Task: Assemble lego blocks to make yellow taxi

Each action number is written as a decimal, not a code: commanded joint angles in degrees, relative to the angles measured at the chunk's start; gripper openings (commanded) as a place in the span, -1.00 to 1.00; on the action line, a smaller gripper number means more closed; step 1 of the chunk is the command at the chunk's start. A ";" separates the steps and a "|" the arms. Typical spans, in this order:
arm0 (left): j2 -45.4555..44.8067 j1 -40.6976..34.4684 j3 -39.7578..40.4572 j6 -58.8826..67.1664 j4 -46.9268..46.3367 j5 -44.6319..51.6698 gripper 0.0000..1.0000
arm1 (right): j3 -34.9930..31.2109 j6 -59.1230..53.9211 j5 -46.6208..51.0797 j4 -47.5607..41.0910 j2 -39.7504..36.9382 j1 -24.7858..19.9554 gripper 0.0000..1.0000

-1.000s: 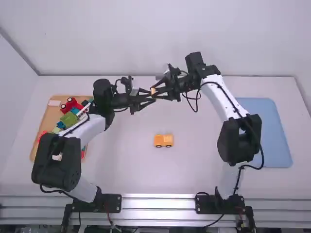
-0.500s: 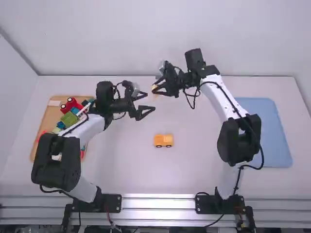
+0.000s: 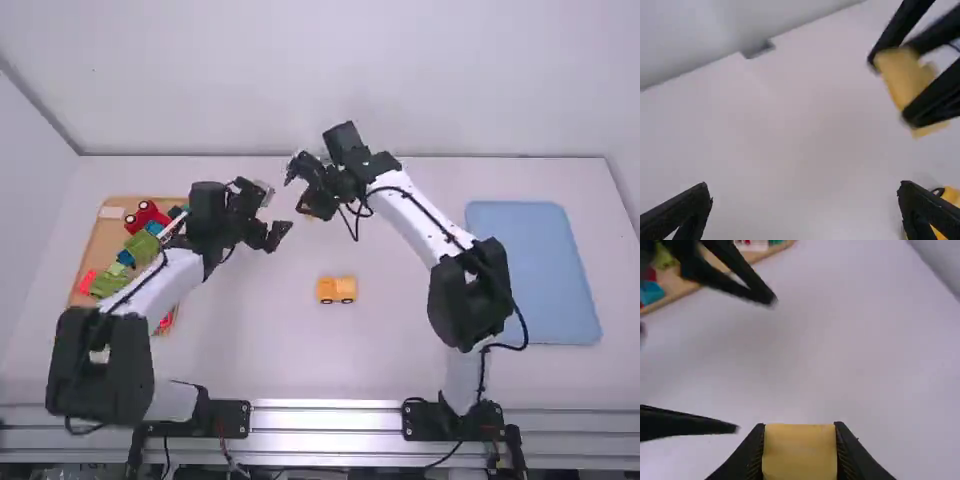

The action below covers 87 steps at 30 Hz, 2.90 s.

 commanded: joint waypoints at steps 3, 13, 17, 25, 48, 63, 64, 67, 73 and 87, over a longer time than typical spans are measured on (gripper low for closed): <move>-16.70 0.11 -8.81 0.76 0.76 -12.26 0.98 | -1.40 1.40 3.37 -0.07 0.90 1.31 -0.57; -51.17 -0.11 -25.16 -6.86 -1.60 -29.64 0.98 | -1.33 -7.26 8.76 -5.77 6.40 10.27 -0.57; -62.49 -0.11 -29.75 -8.46 -1.64 -35.21 0.98 | -1.33 -12.17 11.37 -9.33 9.33 13.97 -0.57; -72.39 -0.11 -31.98 -8.07 -5.64 -36.65 0.98 | -1.33 -12.44 17.16 -11.80 13.53 18.93 -0.61; -72.39 0.02 -31.98 -7.63 -5.81 -36.57 0.98 | -1.36 -12.26 19.89 -10.38 16.65 19.50 0.72; -70.66 1.09 -31.28 -10.19 -1.42 -23.26 0.98 | 4.09 -11.39 6.14 -10.64 2.36 9.90 0.97; -70.66 1.09 -31.28 -10.19 -1.42 -23.26 0.98 | 4.09 -11.39 6.14 -10.64 2.36 9.90 0.97; -62.01 1.27 -29.38 -6.19 1.03 -21.33 0.98 | -2.08 -16.46 -2.95 -8.50 -4.61 4.94 0.97; -43.08 1.68 -20.22 0.72 0.13 -9.31 0.98 | -18.23 -10.49 -2.86 7.23 -13.38 -0.42 0.97; 7.02 2.54 9.18 56.26 -31.41 35.67 0.98 | -58.01 -1.75 -3.10 44.22 -36.06 -12.02 0.96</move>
